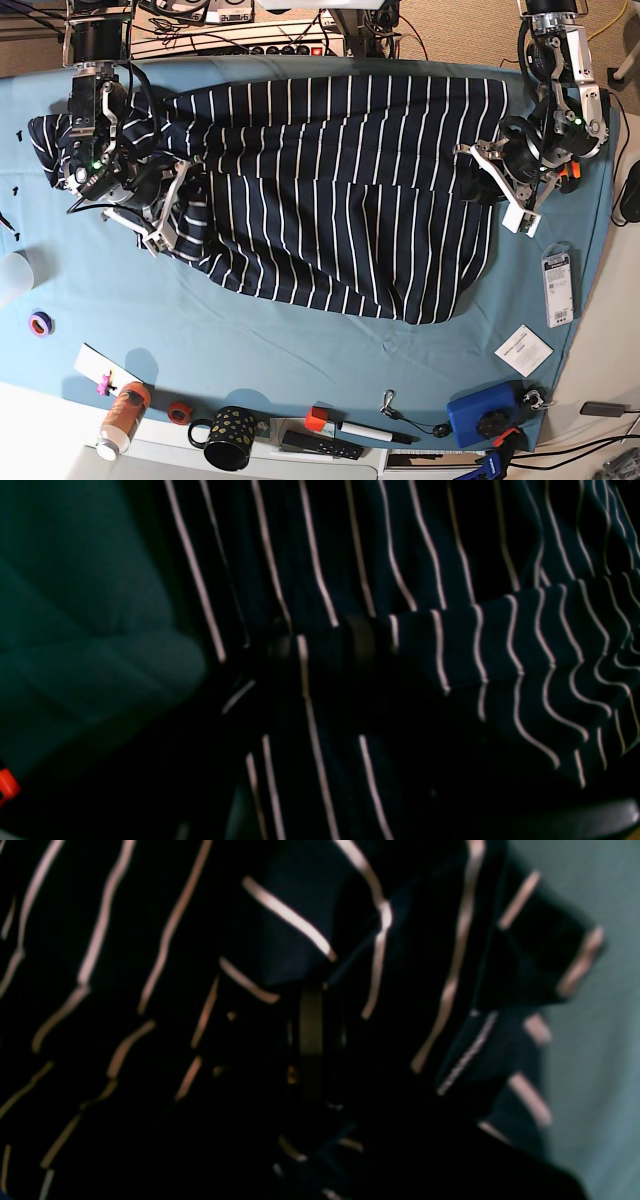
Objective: Layout the t-shirt on the table in an organized manner, then fold the t-shirt properly
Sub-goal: 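Regrasp the bunched shirt side with the right gripper and smooth it, then grasp the shirt hem corner with the left gripper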
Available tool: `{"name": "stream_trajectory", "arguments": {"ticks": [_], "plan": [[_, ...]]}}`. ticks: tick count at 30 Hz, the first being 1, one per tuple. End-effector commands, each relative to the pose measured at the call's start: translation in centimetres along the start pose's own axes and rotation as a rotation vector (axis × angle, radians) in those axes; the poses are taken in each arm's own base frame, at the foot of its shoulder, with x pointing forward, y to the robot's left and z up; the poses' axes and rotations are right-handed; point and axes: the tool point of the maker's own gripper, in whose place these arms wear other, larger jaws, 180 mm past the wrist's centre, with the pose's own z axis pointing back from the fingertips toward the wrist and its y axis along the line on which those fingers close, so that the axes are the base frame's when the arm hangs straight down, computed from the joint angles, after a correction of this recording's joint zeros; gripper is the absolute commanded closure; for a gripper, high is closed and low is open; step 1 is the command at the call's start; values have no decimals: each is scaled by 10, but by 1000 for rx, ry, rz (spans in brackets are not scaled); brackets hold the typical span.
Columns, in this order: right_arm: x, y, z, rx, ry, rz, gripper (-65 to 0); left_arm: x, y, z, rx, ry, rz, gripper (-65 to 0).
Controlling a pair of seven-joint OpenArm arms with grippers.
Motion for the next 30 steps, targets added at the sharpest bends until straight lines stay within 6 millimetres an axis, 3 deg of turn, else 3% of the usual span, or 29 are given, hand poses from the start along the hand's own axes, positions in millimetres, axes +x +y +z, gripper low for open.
{"name": "stream_trajectory", "arguments": {"ticks": [1, 8, 14, 18, 20, 25, 30], "plan": [[27, -13, 14, -47, -91, 25, 0, 14, 0, 4, -2, -46, -15, -192], [97, -42, 62, -173, -313, 53, 0, 13, 0, 3, -3, -45, -14, -192], [125, -82, 96, -290, -447, 15, 0, 15, -1, 3, -8, -53, -11, -192], [130, -114, 112, -410, -516, 3, 0, 32, -10, 4, -50, -136, -1, -192], [124, -129, 107, -425, -518, -32, 0, 45, -12, 3, -52, -193, -2, -192], [103, -157, 70, -383, -461, -161, 0, 85, -3, -4, 5, -280, -52, -192], [95, -178, 46, -352, -426, -263, 0, 118, 9, -39, 24, -267, -95, -194]]}}
